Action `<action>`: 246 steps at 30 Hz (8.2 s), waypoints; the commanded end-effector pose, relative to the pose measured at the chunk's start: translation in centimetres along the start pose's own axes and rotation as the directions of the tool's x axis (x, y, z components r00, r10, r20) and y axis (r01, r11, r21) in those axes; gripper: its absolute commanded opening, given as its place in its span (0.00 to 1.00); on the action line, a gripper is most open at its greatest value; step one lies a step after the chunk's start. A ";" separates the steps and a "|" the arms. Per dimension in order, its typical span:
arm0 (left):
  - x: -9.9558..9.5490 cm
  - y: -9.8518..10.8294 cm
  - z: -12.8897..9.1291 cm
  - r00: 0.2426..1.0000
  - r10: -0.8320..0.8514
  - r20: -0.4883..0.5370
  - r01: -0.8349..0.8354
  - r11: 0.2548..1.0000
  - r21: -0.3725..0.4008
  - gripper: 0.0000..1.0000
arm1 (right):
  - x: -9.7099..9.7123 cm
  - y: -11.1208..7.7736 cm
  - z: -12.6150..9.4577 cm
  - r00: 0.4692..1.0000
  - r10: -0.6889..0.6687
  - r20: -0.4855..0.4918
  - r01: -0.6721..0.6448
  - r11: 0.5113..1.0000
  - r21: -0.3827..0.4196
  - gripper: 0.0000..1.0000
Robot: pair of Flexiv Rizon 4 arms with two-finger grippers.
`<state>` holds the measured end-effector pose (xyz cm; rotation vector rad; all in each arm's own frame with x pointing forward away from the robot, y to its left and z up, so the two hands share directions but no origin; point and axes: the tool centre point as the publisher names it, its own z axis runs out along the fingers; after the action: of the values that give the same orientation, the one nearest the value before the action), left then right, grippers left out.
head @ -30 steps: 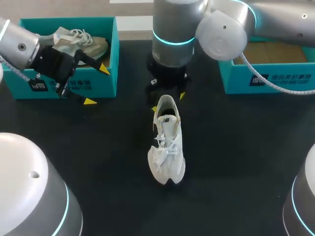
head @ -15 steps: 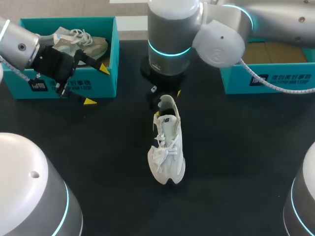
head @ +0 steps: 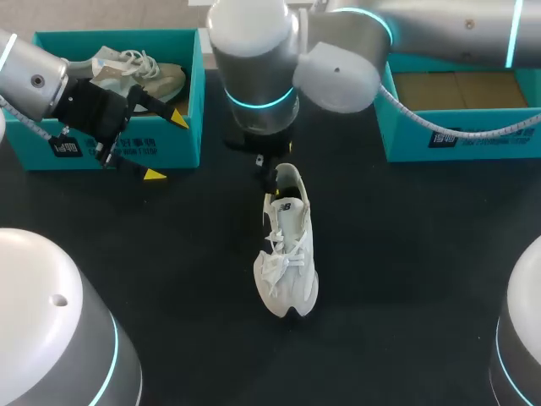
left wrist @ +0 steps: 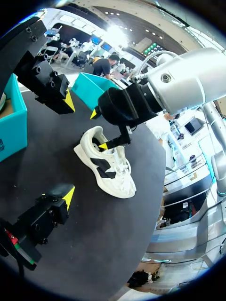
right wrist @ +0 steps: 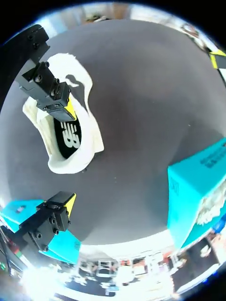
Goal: Take the shoe out of the shoebox, open the shoe tongue, remove and reinsert the insole, then place the shoe into the shoebox
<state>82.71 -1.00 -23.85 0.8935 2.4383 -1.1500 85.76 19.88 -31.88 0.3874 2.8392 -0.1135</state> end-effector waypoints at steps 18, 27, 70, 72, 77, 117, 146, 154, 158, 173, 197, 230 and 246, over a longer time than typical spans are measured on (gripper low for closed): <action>0.1 0.0 0.0 1.000 0.001 -0.002 -0.001 1.000 -0.003 1.00 | -1.3 -0.2 5.1 0.971 -0.238 -0.011 0.238 0.971 -0.012 0.42; 0.1 0.0 0.0 1.000 0.001 -0.002 -0.001 1.000 -0.003 1.00 | -0.8 -0.5 5.8 0.973 -0.229 -0.034 0.230 0.973 0.011 0.42; 0.1 0.0 0.0 1.000 0.001 -0.002 -0.001 1.000 -0.003 1.00 | -8.3 -1.9 -15.6 0.936 -0.347 0.061 0.350 0.936 -0.032 0.00; 0.1 0.0 0.0 1.000 0.001 -0.002 -0.001 1.000 -0.003 1.00 | -8.8 -2.4 -16.3 0.941 -0.331 0.073 0.334 0.942 -0.031 0.00; 0.1 0.0 0.0 1.000 0.001 -0.002 -0.001 1.000 -0.003 1.00 | -8.8 -2.4 -16.3 0.941 -0.331 0.073 0.334 0.942 -0.031 0.00; 0.1 0.0 0.0 1.000 0.001 -0.002 -0.001 1.000 -0.003 1.00 | -25.3 -19.6 -12.1 0.906 -0.401 0.133 0.405 0.914 -0.001 0.00; 0.1 0.0 0.0 1.000 0.001 -0.002 -0.001 1.000 -0.003 1.00 | -26.4 -21.4 -11.7 0.910 -0.393 0.130 0.393 0.919 0.024 0.00; 0.1 0.0 0.0 1.000 0.001 -0.002 -0.001 1.000 -0.003 1.00 | -29.4 -26.1 -11.4 0.902 -0.408 0.138 0.403 0.913 0.061 0.00; 0.1 0.0 0.0 1.000 0.001 -0.002 -0.001 1.000 -0.003 1.00 | -30.8 -29.6 -10.5 0.912 -0.390 0.130 0.383 0.921 0.073 0.00; 0.1 0.0 0.0 1.000 0.001 -0.002 -0.001 1.000 -0.003 1.00 | -34.0 -40.8 -6.5 0.964 -0.251 0.092 0.234 0.958 0.165 0.00; 0.1 0.0 0.0 1.000 0.001 -0.002 -0.001 1.000 -0.003 1.00 | -35.8 -45.8 -3.9 0.514 0.825 0.236 -0.858 0.489 0.157 0.00; 0.1 0.0 0.0 1.000 0.001 -0.002 -0.001 1.000 -0.003 1.00 | -35.3 -45.9 -3.3 0.445 0.872 0.206 -0.893 0.415 0.173 0.00; 0.1 0.0 0.0 1.000 0.001 -0.002 -0.001 1.000 -0.003 1.00 | -36.0 -47.1 1.0 0.249 0.924 0.289 -0.963 0.206 0.172 0.00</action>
<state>82.71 -0.99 -23.85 0.8935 2.4384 -1.1501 106.04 -34.41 -19.96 2.0432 1.9019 -0.3120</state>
